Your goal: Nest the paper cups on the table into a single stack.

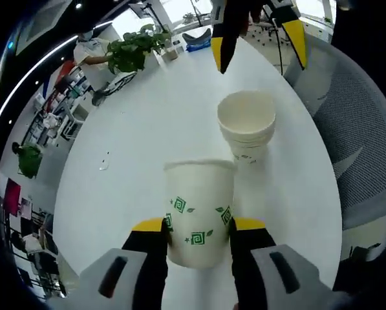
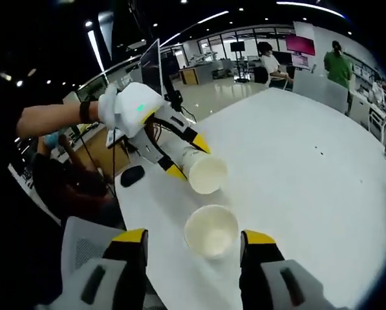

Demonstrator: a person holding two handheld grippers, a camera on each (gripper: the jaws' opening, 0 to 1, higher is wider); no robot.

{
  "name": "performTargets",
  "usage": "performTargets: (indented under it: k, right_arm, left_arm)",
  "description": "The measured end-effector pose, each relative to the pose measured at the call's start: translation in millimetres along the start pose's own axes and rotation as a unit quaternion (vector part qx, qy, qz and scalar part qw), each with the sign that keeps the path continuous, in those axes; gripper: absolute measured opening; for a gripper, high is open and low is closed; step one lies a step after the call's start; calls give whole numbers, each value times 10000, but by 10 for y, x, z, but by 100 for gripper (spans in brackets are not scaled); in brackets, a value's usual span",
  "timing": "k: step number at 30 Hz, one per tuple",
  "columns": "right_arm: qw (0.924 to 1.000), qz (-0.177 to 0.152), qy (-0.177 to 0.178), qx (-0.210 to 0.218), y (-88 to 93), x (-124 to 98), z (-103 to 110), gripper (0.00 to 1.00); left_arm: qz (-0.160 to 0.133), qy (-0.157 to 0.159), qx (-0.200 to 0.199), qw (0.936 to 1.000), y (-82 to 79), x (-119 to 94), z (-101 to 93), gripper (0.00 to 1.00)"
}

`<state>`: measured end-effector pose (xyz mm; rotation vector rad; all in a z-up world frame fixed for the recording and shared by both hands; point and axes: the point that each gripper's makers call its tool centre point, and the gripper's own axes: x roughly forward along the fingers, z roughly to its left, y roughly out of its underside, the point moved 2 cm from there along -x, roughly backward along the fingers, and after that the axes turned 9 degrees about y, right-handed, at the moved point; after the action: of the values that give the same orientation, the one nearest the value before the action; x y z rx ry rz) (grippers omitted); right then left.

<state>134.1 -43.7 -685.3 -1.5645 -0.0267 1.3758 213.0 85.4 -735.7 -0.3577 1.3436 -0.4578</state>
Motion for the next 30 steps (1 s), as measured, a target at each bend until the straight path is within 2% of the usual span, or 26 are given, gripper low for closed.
performTargets:
  k: [8,11,14,16,19,22,30]
  right_arm:
    - [9996,-129,-149,181,-220,145,7,52]
    - [9991,-210,-225,302,-313,182,27,50]
    - [9982,-298,-296,421,-414,253,2,49]
    - [9976,-328,-345,499,-467,236,75,48]
    - [9963,-402,-423,636,-548,272,69,46]
    - [9935,-459,-531,898,-606,294,69,44]
    - [9910,-461,-589,1113,-641,298,72,42]
  left_arm:
    - [-95,-47,85,9999,-72,-43,-14,36]
    - [-140,-77,130,9998,-133,-70,-10,36]
    - [-202,-114,185,9996,-273,-139,-45,36]
    - [-222,-127,218,9994,-295,-144,-38,36]
    - [-257,-146,285,9992,-341,-146,-22,36]
    - [-293,-167,343,9988,-411,-177,-35,36]
    - [-405,-218,519,9976,-573,-225,-30,36]
